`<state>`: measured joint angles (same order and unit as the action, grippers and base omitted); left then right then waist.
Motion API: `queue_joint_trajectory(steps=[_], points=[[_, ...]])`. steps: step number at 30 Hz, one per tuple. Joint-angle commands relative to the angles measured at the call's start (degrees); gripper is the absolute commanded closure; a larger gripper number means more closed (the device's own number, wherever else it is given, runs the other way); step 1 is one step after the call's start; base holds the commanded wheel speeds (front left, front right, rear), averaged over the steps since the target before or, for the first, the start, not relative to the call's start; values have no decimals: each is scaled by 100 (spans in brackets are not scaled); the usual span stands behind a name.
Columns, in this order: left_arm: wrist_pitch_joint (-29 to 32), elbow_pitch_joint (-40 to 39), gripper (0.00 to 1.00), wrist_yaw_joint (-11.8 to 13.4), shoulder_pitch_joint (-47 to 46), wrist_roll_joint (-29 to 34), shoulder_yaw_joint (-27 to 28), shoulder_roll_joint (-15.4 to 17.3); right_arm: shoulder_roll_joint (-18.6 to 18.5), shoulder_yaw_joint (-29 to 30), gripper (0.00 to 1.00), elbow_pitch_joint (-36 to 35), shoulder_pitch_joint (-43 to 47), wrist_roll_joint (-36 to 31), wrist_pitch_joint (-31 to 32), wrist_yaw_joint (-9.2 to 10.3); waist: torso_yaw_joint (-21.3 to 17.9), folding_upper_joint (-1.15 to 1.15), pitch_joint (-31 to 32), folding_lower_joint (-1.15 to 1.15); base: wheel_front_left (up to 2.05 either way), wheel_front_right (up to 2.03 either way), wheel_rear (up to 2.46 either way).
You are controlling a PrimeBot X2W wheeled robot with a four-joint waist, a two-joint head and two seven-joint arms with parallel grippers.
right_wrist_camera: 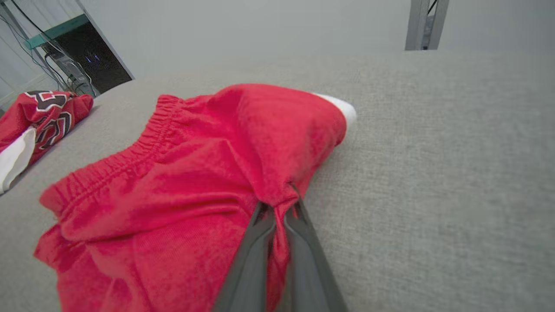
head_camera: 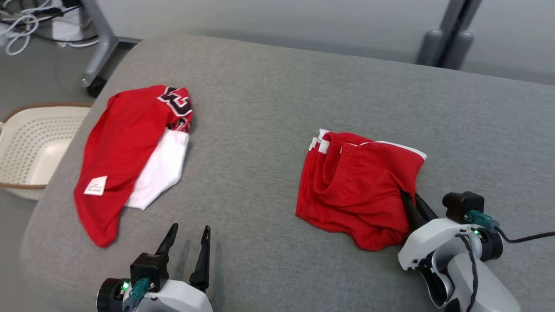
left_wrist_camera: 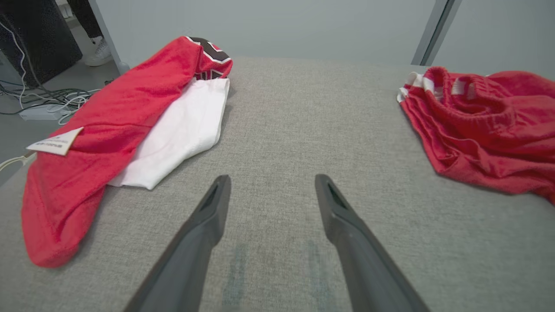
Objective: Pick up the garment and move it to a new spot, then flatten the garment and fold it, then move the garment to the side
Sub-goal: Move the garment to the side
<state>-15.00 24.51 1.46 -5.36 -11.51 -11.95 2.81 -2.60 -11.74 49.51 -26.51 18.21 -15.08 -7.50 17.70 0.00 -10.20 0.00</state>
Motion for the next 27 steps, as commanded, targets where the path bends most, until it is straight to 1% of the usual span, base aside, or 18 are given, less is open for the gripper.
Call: queue_joint_trajectory(steps=[1, 3, 4, 8, 14, 19, 23, 27], points=[[-26, -12, 0, -47, -125, 71, -7, 19, -59, 19, 100, -82, 3, 42, -12, 2, -367, 0, 105, 0, 0, 0, 0], [-26, -1, 0, -86, -140, 106, -31, 19, -59, -8, 100, -182, 67, 77, -12, 2, -661, 0, 155, 0, 0, 0, 0], [-26, -1, 0, -86, -140, 106, -31, 19, -59, -8, 100, -182, 67, 77, -12, 2, -661, 0, 155, 0, 0, 0, 0], [-26, 23, 0, -146, -215, 149, -143, 19, -56, -40, 100, -314, 177, 139, -10, 2, -1320, 0, 222, 0, 0, 0, 0], [-26, -6, 0, -168, -352, 185, -290, 19, -52, -129, 100, -486, 307, 146, -10, 2, -2413, 0, 243, 0, 0, 0, 0], [-26, -21, 0, -176, -441, 202, -344, 21, -50, -121, 100, -596, 450, 164, -10, 2, -3174, 0, 202, 0, 0, 0, 0], [-26, -43, 0, -190, -496, 242, -348, 22, -46, -176, 100, -673, 526, 187, -9, 2, -3618, 0, 122, 0, 0, 0, 0], [-26, -81, 0, -227, -558, 293, -349, 26, -40, -315, 100, -738, 583, 155, -7, 2, -3838, 0, 6, 0, 0, 0, 0]])
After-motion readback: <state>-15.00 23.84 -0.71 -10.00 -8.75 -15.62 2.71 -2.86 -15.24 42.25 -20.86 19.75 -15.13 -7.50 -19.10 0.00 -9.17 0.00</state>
